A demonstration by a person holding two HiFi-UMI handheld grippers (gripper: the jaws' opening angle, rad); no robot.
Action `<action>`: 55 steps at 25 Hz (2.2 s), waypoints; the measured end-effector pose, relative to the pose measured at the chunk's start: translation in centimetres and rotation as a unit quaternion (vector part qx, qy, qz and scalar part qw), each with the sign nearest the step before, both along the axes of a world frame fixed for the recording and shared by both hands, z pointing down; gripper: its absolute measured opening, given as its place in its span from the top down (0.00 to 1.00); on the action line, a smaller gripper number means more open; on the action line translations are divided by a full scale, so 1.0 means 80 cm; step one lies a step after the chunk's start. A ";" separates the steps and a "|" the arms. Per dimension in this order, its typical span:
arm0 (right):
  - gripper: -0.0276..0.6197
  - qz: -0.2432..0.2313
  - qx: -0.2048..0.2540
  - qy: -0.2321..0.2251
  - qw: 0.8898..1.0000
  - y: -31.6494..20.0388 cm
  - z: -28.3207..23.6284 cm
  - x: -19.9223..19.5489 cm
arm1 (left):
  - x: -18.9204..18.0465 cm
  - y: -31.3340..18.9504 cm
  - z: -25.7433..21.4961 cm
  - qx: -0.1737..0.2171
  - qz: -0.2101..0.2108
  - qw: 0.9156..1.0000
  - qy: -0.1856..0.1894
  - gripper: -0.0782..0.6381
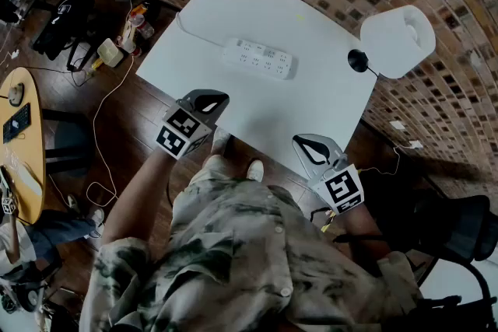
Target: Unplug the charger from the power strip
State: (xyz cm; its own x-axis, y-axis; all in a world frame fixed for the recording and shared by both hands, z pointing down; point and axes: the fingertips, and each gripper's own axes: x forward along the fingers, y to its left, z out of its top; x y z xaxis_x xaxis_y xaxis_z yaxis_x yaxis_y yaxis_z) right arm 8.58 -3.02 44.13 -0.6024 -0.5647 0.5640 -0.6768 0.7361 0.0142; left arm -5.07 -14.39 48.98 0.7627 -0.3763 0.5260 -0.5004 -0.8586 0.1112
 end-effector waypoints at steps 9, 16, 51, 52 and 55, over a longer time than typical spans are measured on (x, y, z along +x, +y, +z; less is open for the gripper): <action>0.92 -0.027 -0.006 0.099 0.995 -0.180 0.068 -0.041 | 0.021 -0.170 0.120 -0.053 0.095 0.992 -0.070 0.89; 0.80 -0.064 -0.051 0.215 0.973 -0.282 0.146 -0.051 | 0.066 -0.197 0.181 -0.086 0.208 0.966 -0.128 0.89; 0.80 -0.217 -0.217 0.306 0.901 -0.349 0.244 -0.105 | 0.074 -0.198 0.201 -0.253 0.263 0.926 -0.096 0.90; 0.80 -0.211 -0.212 0.294 0.908 -0.359 0.228 -0.108 | 0.073 -0.199 0.201 -0.252 0.265 0.926 -0.096 0.89; 0.80 -0.210 -0.187 0.298 0.912 -0.393 0.175 -0.108 | 0.070 -0.201 0.201 -0.267 0.261 0.923 -0.090 0.89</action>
State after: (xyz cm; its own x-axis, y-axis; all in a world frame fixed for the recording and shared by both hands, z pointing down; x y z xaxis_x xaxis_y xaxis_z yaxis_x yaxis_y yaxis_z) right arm -0.07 -34.48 58.11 -0.2437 -0.0554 0.9683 -0.2883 0.9574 -0.0178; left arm 0.56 -30.45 65.08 0.6486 0.3681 0.6662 -0.0853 -0.8346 0.5442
